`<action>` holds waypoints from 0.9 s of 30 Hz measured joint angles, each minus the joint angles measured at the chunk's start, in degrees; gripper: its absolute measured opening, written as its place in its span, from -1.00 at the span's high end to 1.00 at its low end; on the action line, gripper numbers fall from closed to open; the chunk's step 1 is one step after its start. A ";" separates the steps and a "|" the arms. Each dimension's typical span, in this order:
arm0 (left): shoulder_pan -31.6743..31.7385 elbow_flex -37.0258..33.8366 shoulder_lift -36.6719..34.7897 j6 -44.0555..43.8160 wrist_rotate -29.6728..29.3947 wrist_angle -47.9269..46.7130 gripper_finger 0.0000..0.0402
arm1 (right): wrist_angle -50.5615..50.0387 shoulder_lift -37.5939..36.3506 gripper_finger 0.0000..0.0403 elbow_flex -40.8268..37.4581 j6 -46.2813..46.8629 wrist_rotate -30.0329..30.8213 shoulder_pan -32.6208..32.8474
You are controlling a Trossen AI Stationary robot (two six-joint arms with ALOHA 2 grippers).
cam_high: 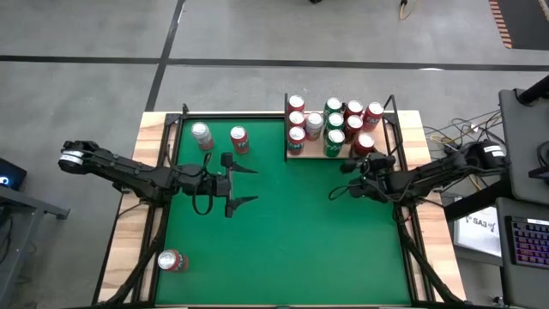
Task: Place canned beverage on shelf
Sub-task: Put the red/black soda can on the shelf aligned with the other red/black soda cans
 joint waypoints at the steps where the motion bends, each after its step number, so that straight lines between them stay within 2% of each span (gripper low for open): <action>1: 0.00 0.00 0.00 0.00 0.00 0.01 -0.66 | -0.02 0.25 -0.44 0.00 0.60 0.00 -0.29; 14: 0.07 0.00 0.00 0.02 0.00 0.02 -0.66 | 0.05 5.49 -0.51 0.00 4.24 -0.11 -2.13; 22: 0.07 0.00 0.00 0.02 -2.16 -0.02 -0.66 | 0.20 6.20 -0.75 0.00 4.78 -0.62 -2.83; 27: 0.07 0.00 0.00 0.26 -2.54 -0.15 -0.66 | 0.18 6.21 -0.78 0.00 4.81 -2.51 -4.63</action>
